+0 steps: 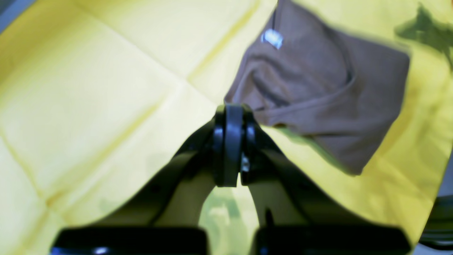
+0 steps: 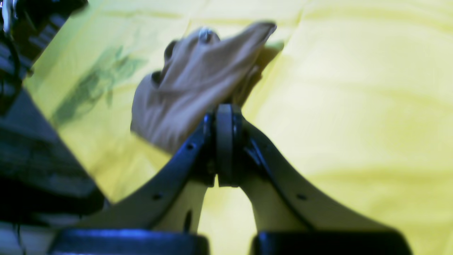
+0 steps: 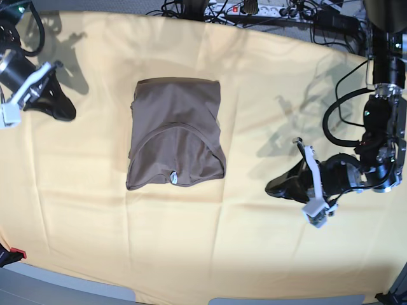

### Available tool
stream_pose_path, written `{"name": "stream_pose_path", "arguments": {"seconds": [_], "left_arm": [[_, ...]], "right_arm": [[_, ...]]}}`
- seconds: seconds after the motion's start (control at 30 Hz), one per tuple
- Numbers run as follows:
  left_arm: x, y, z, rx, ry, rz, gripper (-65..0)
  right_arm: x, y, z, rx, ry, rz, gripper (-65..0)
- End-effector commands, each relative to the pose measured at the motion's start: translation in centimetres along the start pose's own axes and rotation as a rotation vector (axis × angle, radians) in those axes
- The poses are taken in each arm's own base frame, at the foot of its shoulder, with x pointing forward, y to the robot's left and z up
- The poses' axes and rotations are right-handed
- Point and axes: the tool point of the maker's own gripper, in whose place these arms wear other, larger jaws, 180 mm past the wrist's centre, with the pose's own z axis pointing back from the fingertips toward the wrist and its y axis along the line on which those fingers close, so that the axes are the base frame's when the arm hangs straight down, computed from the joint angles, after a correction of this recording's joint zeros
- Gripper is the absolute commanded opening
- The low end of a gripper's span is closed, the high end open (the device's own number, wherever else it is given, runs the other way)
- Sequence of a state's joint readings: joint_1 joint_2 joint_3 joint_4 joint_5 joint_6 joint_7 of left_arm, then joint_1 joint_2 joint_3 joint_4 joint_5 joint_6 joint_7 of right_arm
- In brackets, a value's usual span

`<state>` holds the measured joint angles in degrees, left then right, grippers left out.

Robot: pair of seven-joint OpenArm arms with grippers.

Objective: Fold the T-shirt properly

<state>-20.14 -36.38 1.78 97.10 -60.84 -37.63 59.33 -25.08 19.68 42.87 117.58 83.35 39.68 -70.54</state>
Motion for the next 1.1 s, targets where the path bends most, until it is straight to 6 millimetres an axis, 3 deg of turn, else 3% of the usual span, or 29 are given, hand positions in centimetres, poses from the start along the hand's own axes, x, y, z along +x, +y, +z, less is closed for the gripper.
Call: {"name": "stream_pose_path", "arguments": {"seconds": [0.0,0.2,0.6,0.8,1.07], "left_arm": [[0.8,0.2,1.5,0.017,-0.020,-0.020,-65.0],[-0.5,-1.6,5.7,0.037,0.014,-0.032,-65.0],[-3.8,-8.8,11.1,-0.013,0.151,-0.030,-65.0],[-7.1,-12.5,12.2,-0.048,0.267,0.047,-65.0],[-13.3,-18.3,13.6,-0.170,0.460,0.274,-65.0]], "right_arm": [[1.2,0.4,0.9,-0.007,-0.025,0.043,-65.0],[-0.4,-0.5,5.5,-0.164,0.084,0.085,-65.0],[-6.0,-1.1,14.0,-0.411,0.298,-0.048,-65.0],[-10.0,0.7,16.4,-0.429,0.450,-0.157,-65.0],[-12.9,2.9,19.5,-0.434,0.594,-0.257,-65.0]]}}
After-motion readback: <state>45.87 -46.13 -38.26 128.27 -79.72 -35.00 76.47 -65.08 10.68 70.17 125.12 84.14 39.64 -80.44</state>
